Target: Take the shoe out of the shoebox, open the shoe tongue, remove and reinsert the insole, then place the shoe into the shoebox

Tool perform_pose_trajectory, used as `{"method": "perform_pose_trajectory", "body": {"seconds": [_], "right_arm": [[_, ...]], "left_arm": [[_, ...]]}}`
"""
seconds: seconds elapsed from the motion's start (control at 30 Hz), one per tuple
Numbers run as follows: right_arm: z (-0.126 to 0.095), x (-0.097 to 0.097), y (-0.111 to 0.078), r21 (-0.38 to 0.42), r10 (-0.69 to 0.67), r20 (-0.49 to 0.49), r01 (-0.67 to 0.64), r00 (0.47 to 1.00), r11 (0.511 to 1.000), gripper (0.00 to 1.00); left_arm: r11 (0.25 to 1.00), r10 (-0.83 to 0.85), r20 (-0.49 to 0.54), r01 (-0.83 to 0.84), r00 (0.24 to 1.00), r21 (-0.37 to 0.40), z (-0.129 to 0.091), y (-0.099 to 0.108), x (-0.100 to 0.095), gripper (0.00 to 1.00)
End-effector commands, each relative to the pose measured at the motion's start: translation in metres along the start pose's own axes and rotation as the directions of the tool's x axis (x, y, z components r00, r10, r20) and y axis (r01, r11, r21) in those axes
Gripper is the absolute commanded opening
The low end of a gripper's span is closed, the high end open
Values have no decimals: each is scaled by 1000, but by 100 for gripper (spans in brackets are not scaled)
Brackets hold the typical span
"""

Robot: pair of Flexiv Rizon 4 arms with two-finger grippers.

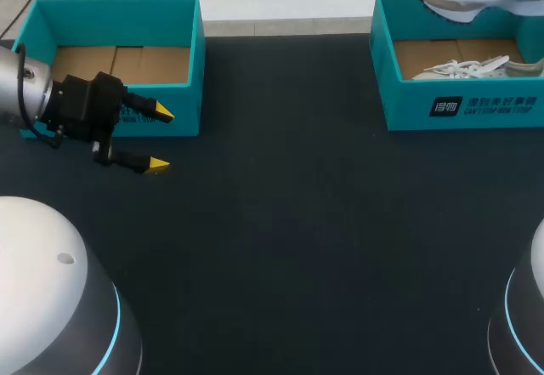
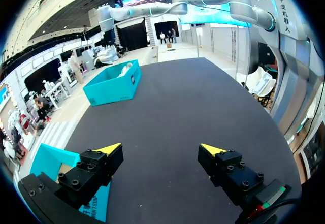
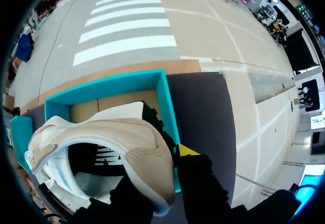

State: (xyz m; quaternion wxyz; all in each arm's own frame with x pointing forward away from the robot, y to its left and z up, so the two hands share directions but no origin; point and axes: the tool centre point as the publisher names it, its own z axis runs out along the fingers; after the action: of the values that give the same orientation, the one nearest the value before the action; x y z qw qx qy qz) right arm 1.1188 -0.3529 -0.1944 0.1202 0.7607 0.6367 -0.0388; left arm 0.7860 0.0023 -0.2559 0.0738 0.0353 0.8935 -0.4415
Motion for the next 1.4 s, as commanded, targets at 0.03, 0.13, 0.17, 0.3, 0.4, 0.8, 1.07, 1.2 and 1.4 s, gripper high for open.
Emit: {"method": "perform_pose_trajectory", "body": {"seconds": [0.03, 0.13, 0.17, 0.3, 0.4, 0.8, 1.07, 1.2, 1.4], "right_arm": [[14, 14, 4, 41, -1, 19, 0, 1000, 999, 0], [20, 19, 3, 62, 4, 23, -6, 1000, 998, 0], [24, 21, 4, 67, 19, 33, -21, 999, 998, 0], [31, 26, 6, 75, 51, 59, -55, 997, 996, 0], [35, 30, 8, 73, 87, 77, -93, 993, 993, 0], [55, 39, 14, 39, 141, 120, -147, 983, 988, 0], [79, 45, 13, 57, 153, 152, -163, 976, 985, 0], [92, 46, 14, 63, 160, 157, -172, 974, 983, 0], [109, 46, 21, 70, 190, 157, -202, 969, 977, 0]], "left_arm": [[1000, 0, 1, 0, 1000, -2, 0, 0, 1, 100], [1000, 0, 1, 0, 1000, -2, 0, 0, 1, 100], [1000, 0, 1, 0, 1000, -2, 0, 0, 1, 100], [1000, 0, 1, 0, 1000, -2, 0, 0, 1, 100], [1000, 0, 1, 0, 1000, -2, 0, 0, 1, 100], [1000, 0, 1, 0, 1000, -2, 0, 0, 1, 100], [1000, 0, 1, 0, 1000, -2, 0, 0, 1, 100], [1000, 0, 1, 0, 1000, -2, 0, 0, 1, 100], [1000, 0, 1, 0, 1000, -2, 0, 0, 1, 100]]}}
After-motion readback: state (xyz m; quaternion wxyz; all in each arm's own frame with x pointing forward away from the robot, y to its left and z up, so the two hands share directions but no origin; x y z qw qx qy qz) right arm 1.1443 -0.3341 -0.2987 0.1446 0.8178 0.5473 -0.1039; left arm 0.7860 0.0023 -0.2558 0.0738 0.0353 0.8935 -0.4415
